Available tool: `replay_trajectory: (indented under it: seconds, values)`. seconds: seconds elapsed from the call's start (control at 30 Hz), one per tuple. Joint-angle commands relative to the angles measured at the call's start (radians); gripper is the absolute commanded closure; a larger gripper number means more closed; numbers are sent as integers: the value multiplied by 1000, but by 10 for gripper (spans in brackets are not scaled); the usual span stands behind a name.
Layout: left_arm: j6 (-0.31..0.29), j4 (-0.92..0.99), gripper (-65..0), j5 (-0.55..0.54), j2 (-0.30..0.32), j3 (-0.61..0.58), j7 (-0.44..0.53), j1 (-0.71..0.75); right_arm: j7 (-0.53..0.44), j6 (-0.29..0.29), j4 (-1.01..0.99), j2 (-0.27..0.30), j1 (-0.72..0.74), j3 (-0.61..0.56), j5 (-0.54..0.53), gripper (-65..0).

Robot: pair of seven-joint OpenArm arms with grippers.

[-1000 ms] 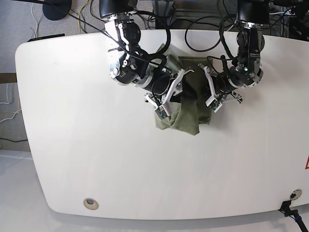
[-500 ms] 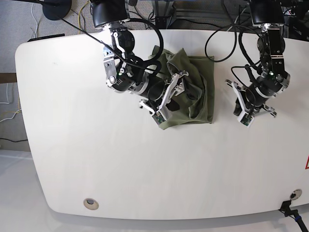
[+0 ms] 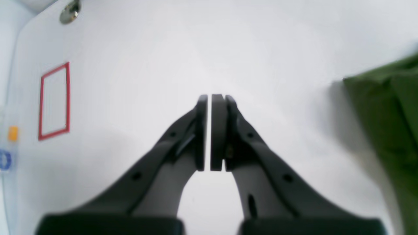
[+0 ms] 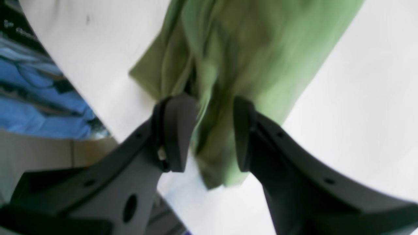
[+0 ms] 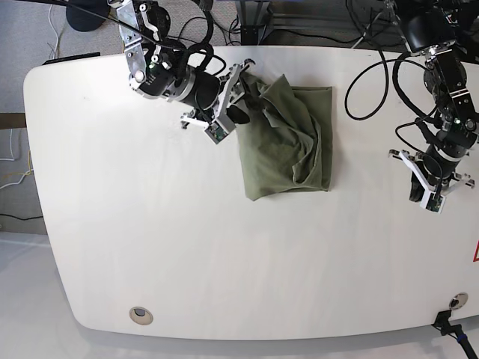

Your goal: Fold the T-shirt properly

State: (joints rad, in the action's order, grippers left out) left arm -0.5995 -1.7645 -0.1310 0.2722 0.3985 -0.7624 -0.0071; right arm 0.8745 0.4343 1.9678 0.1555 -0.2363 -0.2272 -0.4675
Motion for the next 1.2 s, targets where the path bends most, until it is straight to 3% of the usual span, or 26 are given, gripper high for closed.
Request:
replay_trajectory:
  seconds: [0.0, 0.3, 0.53, 0.77, 0.93, 1.07, 1.17]
  values:
    - [2, -15, 0, -9, 11, 0, 22, -4, -25, 4, 17, -3, -5, 2, -12, -207]
    - [2, -21, 0, -8, 12, 3, 22, 17, -30, 4, -57, -6, 51, -134, -12, -202]
    - [2, -22, 0, -8, 14, 4, 22, 45, -33, 4, -166, -35, 93, -145, -12, -202]
    - [2, -21, 0, -8, 12, 0, 22, 57, -27, 2, -203, -155, 183, -275, -12, -202]
    - [2, -22, 0, -9, 11, -2, 22, 52, -27, -75, -278, -247, 272, -344, -12, -202]
    - [2, -19, 0, -9, 11, -2, 22, 51, -27, -128, -278, -244, 338, -347, -12, -204]
    - [2, -18, 0, -9, 11, -2, 22, 51, -25, -170, -278, -182, 384, -326, -15, -204]
